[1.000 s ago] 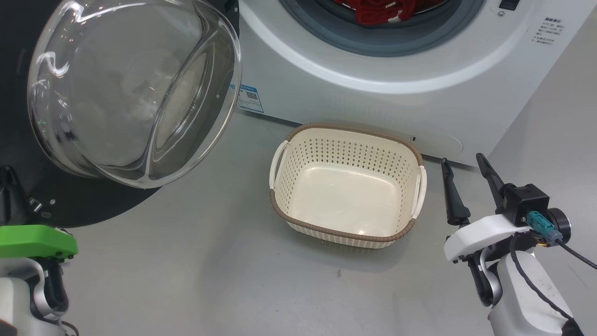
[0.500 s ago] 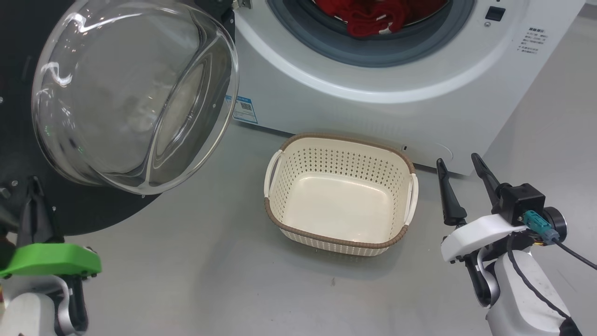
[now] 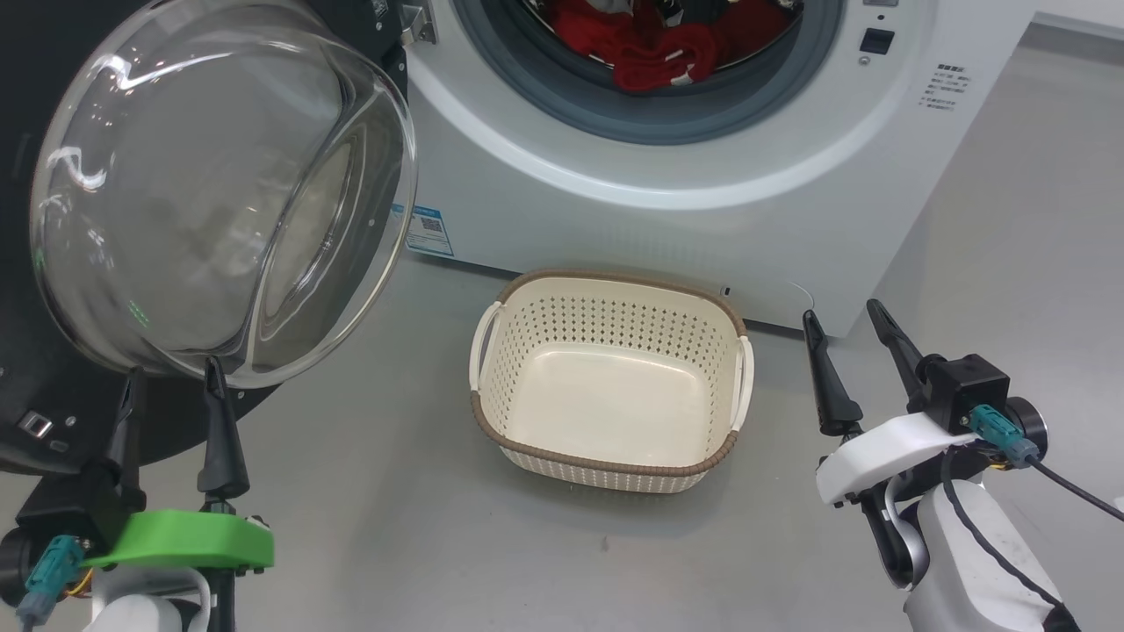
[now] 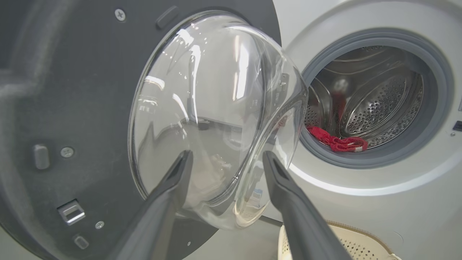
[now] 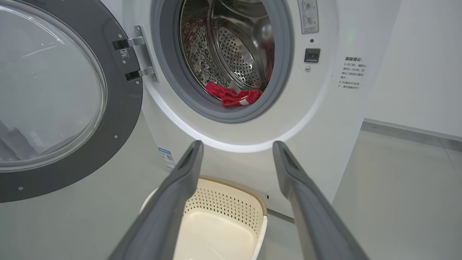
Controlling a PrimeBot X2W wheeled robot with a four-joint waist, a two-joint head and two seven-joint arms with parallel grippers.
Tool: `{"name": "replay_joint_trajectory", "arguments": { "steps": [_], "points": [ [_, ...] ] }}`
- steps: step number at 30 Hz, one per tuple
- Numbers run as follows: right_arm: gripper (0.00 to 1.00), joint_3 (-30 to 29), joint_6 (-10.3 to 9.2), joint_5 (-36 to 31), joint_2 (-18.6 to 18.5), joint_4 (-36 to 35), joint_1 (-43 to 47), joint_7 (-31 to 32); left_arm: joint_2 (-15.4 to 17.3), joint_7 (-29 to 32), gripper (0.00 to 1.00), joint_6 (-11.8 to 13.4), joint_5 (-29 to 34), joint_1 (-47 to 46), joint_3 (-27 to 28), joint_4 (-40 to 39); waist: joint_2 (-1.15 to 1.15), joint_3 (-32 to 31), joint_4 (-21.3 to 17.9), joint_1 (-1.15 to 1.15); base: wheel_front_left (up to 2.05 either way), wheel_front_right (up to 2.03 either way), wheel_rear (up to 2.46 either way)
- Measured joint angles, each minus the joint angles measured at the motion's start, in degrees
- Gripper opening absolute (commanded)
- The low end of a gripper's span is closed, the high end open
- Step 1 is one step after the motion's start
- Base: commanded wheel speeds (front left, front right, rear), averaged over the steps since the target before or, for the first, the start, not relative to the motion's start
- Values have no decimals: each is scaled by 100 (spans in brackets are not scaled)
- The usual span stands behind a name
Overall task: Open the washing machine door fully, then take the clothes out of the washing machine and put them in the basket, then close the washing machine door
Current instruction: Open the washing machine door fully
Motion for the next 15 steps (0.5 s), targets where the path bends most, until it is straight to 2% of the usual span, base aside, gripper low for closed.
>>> {"name": "replay_joint_trajectory", "arguments": {
  "steps": [15],
  "points": [
    [100,256,-78,252,0,-115,126,0,-1,115,100,-149,169,374,-407,-305,0,-153,-683,0,0,0,0]
  ]
}}
